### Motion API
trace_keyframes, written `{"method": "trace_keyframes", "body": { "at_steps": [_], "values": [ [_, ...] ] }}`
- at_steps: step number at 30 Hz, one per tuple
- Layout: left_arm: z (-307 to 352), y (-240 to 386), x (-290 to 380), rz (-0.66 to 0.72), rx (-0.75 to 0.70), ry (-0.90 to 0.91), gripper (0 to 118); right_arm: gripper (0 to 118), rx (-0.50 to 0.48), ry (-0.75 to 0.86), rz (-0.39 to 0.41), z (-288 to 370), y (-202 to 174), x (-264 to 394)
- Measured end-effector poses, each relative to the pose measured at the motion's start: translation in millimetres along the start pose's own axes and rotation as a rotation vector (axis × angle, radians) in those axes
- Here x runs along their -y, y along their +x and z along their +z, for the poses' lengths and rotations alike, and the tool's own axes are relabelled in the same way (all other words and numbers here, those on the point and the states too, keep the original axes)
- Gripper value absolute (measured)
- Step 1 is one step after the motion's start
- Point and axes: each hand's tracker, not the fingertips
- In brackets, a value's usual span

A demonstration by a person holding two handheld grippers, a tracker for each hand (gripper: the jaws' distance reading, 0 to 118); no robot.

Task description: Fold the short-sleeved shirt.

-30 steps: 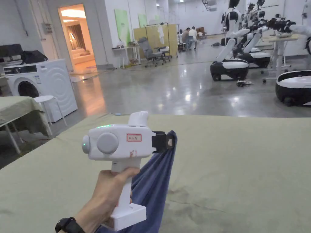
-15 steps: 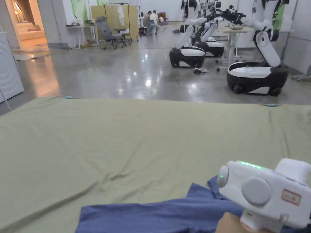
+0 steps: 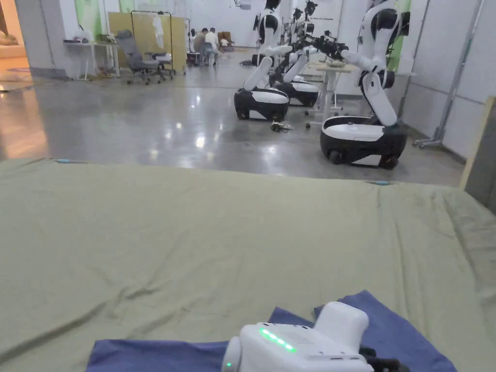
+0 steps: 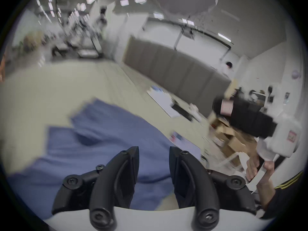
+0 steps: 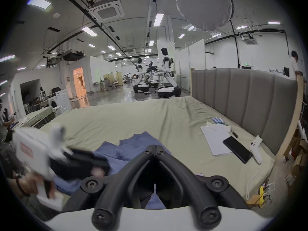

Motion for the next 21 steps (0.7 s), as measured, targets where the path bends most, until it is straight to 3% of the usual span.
{"method": "trace_keyframes", "body": {
  "at_steps": [5, 11, 14, 15, 16, 21],
  "values": [
    [149.3, -20.2, -16.6, -0.203, -0.438, 0.387, 42, 0, -0.088, 0.017, 0.025, -11.0, -37.7, -7.3],
    [257.5, -22.2, 3.5, -0.293, -0.796, 0.475, 42, 0, -0.151, 0.038, 0.055, -16.4, -75.2, -9.3],
    [282.5, -20.1, 21.9, -0.280, -0.802, 0.464, 39, 0, -0.165, 0.044, 0.098, -17.7, -91.3, -6.5],
    [286.4, -18.0, 28.2, -0.274, -0.808, 0.462, 30, 0, -0.167, 0.045, 0.109, -18.9, -91.9, -4.3],
    [288.1, -18.2, 32.9, -0.252, -0.819, 0.451, 11, 0, -0.163, 0.050, 0.115, -18.4, -96.5, -2.5],
    [282.8, -22.6, 55.9, -0.177, -0.850, 0.405, 3, 0, -0.169, 0.077, 0.121, -13.5, -104.8, 8.0]
  ]
}}
